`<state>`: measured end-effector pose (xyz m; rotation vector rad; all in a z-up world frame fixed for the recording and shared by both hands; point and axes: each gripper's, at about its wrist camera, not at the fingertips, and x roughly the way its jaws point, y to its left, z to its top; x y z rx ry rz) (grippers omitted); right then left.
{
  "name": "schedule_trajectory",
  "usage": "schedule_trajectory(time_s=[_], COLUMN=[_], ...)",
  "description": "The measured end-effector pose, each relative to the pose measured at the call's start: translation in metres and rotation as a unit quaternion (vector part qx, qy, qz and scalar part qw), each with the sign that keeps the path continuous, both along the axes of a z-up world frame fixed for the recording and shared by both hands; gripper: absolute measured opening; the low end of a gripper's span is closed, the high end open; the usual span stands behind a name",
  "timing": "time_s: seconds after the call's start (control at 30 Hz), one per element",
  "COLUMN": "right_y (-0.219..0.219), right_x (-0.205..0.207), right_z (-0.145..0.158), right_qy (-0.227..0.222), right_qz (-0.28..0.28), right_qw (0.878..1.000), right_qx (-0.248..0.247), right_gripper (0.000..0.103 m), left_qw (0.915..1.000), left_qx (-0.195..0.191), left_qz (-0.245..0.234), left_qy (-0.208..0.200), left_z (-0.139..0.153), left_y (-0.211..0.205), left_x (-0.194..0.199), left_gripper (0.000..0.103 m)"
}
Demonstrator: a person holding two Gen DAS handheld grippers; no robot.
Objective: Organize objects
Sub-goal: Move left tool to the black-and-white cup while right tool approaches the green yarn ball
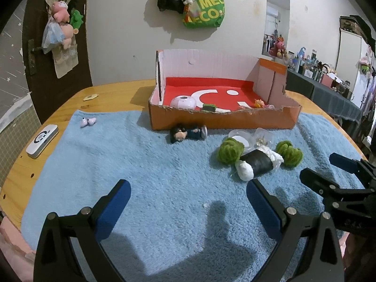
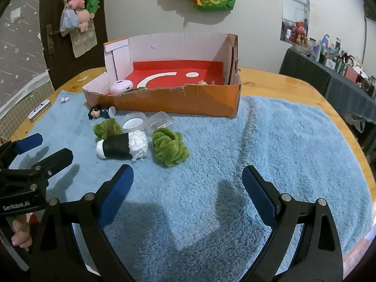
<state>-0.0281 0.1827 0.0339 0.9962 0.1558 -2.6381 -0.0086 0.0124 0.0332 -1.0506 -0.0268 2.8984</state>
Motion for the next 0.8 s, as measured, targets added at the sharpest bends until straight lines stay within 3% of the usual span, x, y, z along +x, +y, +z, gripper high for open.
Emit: schedule_trajectory(time_s=[0.23, 0.4, 0.63, 0.8], right_y=[-0.002, 0.000, 0.003, -0.002], right_x=[-0.016, -0.033, -0.053, -0.058], right_z=[-0.003, -0.005, -0.002, -0.003], right_qy=[-0.029, -0.057, -0.087, -0.091], right_qz=[0.025, 0.049, 0.118, 0.179], right_qw=[0.999, 0.997, 0.989, 0.979], right_qx=[0.018, 0.028, 0.018, 0.043], right_gripper=[0.095, 0.095, 0.095, 0.093], left_qw=[0.9991, 0.9956, 0.9789, 0.9671], left_qx=[0.010, 0.012, 0.015, -0.015], left_qz=[-0.037, -0.090, -0.199, -0.246], left_qy=[-0.015, -0.023, -0.043, -0.063], left_z=[0.000, 0.006, 0.018, 0.015], left_y=[0.008, 0.022, 0.049, 0.063], left_x=[-0.009, -0.018, -0.038, -0.054], left_gripper=[0.100, 0.093, 0.080, 0.073])
